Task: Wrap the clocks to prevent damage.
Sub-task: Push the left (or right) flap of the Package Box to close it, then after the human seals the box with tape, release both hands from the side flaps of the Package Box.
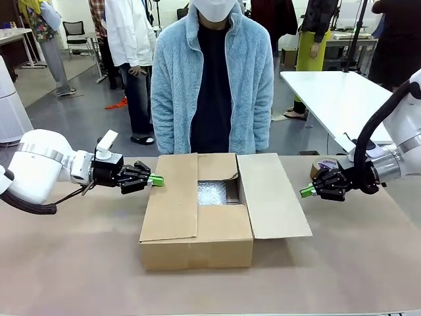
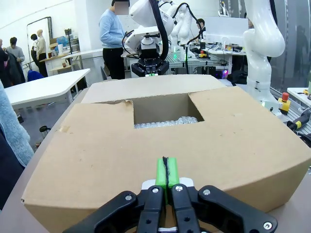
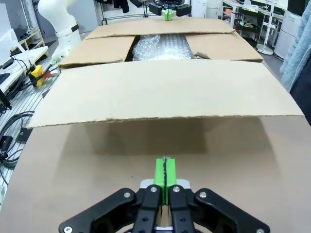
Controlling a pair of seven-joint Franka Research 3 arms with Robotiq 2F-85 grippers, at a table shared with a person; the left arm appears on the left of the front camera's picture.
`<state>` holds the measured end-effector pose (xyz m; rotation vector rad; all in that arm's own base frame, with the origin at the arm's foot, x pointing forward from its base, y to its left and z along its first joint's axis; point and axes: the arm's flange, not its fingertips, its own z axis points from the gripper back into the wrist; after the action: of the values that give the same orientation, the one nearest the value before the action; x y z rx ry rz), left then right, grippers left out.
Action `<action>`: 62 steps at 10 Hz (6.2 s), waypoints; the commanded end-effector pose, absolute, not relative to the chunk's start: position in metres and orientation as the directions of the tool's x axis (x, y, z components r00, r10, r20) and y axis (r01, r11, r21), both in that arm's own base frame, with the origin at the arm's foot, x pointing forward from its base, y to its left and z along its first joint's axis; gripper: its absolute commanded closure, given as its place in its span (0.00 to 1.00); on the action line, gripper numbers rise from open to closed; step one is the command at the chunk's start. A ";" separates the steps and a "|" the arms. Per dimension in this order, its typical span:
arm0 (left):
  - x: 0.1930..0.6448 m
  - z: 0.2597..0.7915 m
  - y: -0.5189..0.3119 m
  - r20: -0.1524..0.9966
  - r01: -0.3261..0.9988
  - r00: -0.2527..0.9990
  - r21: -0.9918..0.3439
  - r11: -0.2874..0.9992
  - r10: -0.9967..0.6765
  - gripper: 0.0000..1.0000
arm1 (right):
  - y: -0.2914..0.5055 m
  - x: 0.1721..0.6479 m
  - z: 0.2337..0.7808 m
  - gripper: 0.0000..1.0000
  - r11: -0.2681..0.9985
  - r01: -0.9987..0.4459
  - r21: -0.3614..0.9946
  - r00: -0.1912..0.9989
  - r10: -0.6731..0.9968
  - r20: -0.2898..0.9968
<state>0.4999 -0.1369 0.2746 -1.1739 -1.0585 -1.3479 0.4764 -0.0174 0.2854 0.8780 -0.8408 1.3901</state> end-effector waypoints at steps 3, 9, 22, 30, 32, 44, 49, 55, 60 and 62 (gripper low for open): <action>0.500 0.271 -0.138 0.990 0.995 -0.009 -0.005 -0.095 -0.143 0.99 | -0.018 0.476 0.283 0.99 0.003 -1.000 0.019 0.019 0.455 0.890; 0.500 0.271 -0.138 0.990 0.995 -0.009 -0.005 -0.095 -0.143 0.99 | 0.022 0.497 0.276 0.99 -0.029 -0.999 -0.043 -0.050 0.319 0.946; 0.500 0.271 -0.138 0.990 0.995 -0.009 -0.005 -0.095 -0.143 0.99 | 0.135 0.517 0.262 0.99 -0.088 -0.993 -0.083 -0.084 0.007 0.996; 0.500 0.271 -0.138 0.990 0.995 -0.009 -0.005 -0.095 -0.143 0.99 | 0.169 0.529 0.244 0.99 -0.122 -0.992 -0.044 -0.051 0.052 0.997; 0.500 0.271 -0.138 0.990 0.995 -0.009 -0.005 -0.095 -0.143 0.99 | 0.166 0.531 0.225 0.99 -0.151 -0.988 0.041 0.025 0.105 0.994; 0.500 0.271 -0.138 0.990 0.995 -0.009 -0.005 -0.095 -0.143 0.99 | 0.160 0.525 0.250 0.99 -0.149 -0.989 0.006 0.003 0.022 1.000; 0.500 0.271 -0.138 0.990 0.995 -0.009 -0.005 -0.095 -0.143 0.99 | 0.160 0.525 0.250 0.99 -0.149 -0.989 0.006 0.003 0.022 1.000; 0.500 0.271 -0.138 0.990 0.995 -0.009 -0.005 -0.095 -0.143 0.99 | 0.160 0.525 0.250 0.99 -0.149 -0.989 0.006 0.003 0.022 1.000; 0.500 0.271 -0.138 0.990 0.995 -0.009 -0.005 -0.095 -0.143 0.99 | 0.160 0.525 0.250 0.99 -0.149 -0.989 0.006 0.003 0.022 1.000; 0.500 0.271 -0.138 0.990 0.995 -0.009 -0.005 -0.095 -0.143 0.99 | 0.160 0.525 0.250 0.99 -0.149 -0.989 0.006 0.003 0.022 1.000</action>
<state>0.4998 -0.1369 0.2745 -1.1751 -1.0584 -1.3474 0.5274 0.1583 0.2521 1.3231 -1.1037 1.3298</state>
